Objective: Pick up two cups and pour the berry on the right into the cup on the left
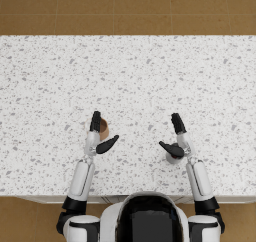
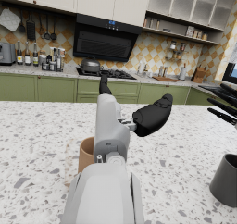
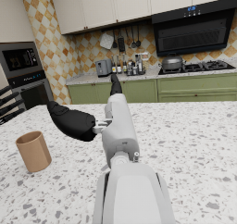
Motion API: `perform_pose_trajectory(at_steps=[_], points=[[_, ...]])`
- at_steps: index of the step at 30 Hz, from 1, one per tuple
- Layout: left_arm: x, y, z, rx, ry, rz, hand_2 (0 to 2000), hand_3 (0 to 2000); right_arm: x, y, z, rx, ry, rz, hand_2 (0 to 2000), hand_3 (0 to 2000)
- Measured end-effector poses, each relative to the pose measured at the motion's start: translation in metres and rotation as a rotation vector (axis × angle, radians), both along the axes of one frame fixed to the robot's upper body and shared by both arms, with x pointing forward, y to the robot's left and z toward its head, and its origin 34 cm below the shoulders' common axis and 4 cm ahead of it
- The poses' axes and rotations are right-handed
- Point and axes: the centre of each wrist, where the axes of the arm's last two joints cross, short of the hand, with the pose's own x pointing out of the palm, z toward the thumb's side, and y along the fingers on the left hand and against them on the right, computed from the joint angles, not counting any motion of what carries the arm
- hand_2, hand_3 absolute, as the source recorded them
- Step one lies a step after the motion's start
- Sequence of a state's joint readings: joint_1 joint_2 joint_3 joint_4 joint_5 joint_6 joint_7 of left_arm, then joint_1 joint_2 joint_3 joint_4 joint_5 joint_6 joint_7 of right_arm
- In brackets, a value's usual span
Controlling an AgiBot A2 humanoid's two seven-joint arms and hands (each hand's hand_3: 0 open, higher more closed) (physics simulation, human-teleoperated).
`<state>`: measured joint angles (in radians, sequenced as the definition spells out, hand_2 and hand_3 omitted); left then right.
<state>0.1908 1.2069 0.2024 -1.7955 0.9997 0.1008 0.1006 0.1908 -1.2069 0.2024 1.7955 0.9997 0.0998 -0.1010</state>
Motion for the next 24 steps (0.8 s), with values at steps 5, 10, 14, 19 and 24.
perform_pose_trajectory(at_steps=[5, 10, 14, 19, 24], points=[[0.0, 0.0, 0.0, 0.0, 0.0, 0.0, 0, 0, 0.0, 0.0, 0.0, 0.0, 0.0, 0.0, 0, 0], [0.0, 0.0, 0.0, 0.0, 0.0, 0.0, 0, 0, 0.0, 0.0, 0.0, 0.0, 0.0, 0.0, 0, 0], [0.0, 0.0, 0.0, 0.0, 0.0, 0.0, 0, 0, 0.0, 0.0, 0.0, 0.0, 0.0, 0.0, 0, 0], [-0.001, 0.001, -0.007, -0.005, -0.063, -0.051, 0, 0, -0.003, 0.003, -0.002, 0.045, -0.038, -0.059, 0, 0], [-0.005, 0.017, -0.015, 0.049, -0.072, 0.01, 0, 0, -0.018, -0.016, -0.006, 0.001, -0.067, -0.17, 0, 0]])
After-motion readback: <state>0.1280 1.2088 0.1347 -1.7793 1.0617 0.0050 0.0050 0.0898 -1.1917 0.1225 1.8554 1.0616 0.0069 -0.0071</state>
